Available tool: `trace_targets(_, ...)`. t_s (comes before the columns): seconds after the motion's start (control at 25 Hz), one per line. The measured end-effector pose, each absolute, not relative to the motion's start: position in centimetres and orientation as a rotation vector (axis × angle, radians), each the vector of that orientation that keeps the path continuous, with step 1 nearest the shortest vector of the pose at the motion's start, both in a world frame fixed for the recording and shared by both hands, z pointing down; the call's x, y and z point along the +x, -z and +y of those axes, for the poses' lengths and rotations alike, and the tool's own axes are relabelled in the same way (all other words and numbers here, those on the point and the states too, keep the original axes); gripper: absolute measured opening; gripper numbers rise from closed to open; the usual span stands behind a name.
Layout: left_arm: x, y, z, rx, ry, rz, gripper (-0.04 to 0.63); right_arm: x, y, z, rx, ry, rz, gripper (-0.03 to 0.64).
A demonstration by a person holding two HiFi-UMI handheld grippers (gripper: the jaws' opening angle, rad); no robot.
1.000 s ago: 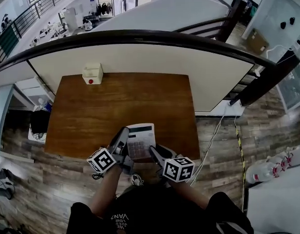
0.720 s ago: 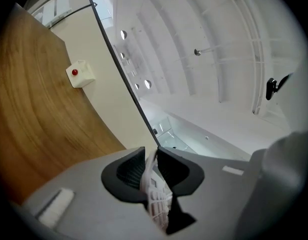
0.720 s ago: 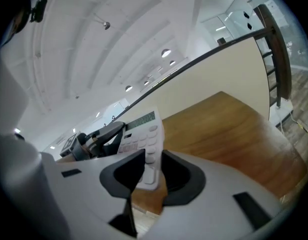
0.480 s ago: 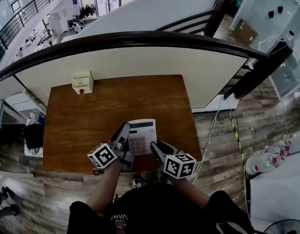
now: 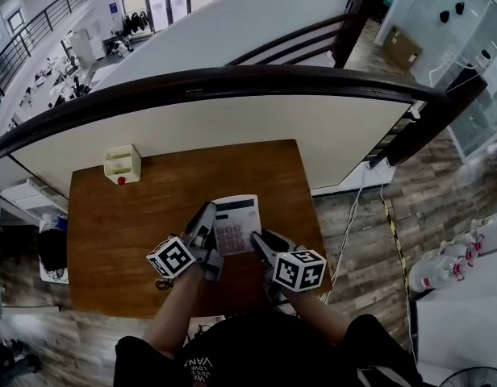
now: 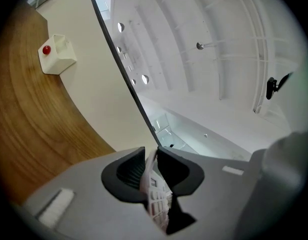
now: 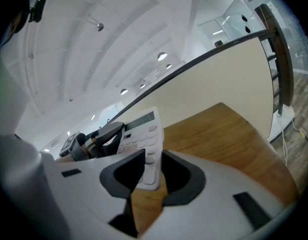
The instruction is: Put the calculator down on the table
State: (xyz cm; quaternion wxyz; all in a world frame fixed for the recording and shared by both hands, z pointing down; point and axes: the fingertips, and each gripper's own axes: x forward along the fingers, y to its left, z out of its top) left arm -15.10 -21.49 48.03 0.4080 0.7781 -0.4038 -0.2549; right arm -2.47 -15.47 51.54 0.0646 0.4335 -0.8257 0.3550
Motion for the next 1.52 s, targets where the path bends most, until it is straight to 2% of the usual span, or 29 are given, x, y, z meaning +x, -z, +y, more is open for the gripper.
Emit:
trace_targets(0.64, -12.9, -50.9, -34.9, 1.982, 0.611, -1.039, 0.060, -0.5, -54.1, -28.5, 1.368, -1.070, -2.474, 0.115)
trace_targets(1.52, -11.8, -59.3, -46.0, 1.913, 0.574, -1.163, 0.060, 0.9, -61.6, -39.2, 1.422, -1.116, -2.409, 0.115)
